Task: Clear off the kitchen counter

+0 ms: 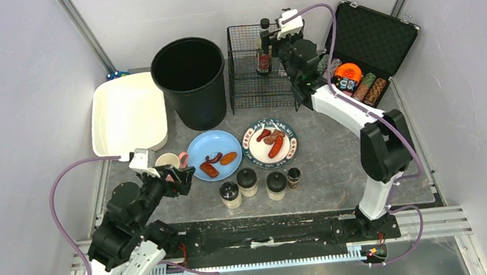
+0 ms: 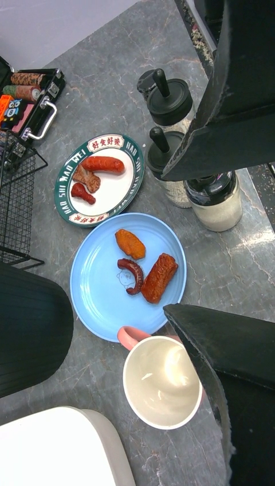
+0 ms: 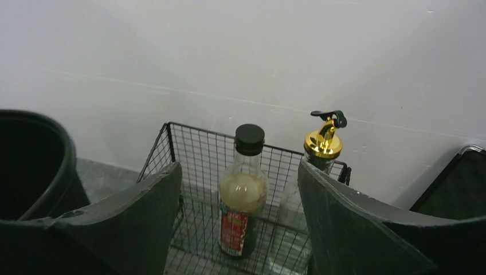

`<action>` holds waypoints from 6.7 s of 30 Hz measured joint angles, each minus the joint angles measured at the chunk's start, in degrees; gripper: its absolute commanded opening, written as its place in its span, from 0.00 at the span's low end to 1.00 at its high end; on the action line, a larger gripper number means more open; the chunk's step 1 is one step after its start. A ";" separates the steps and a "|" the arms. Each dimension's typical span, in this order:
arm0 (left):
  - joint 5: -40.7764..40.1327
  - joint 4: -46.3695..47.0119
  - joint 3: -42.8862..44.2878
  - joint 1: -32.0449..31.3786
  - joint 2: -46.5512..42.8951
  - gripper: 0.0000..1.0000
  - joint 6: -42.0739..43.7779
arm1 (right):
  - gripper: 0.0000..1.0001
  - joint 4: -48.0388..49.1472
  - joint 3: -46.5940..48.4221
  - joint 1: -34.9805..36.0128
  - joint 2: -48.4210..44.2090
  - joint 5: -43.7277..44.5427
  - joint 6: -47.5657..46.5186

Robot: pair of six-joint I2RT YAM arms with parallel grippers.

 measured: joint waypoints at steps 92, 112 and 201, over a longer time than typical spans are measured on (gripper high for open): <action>3.13 0.17 -0.28 -0.76 1.03 0.84 0.31 | 0.97 -48.96 -48.26 33.00 -49.29 -11.45 4.96; 3.17 0.17 -0.31 -1.38 0.96 0.84 0.31 | 0.83 -46.69 -48.26 33.31 -43.58 -11.13 5.07; 2.97 0.17 -0.55 -2.03 0.37 0.82 0.31 | 0.00 -48.65 -12.41 21.00 -29.94 9.84 1.51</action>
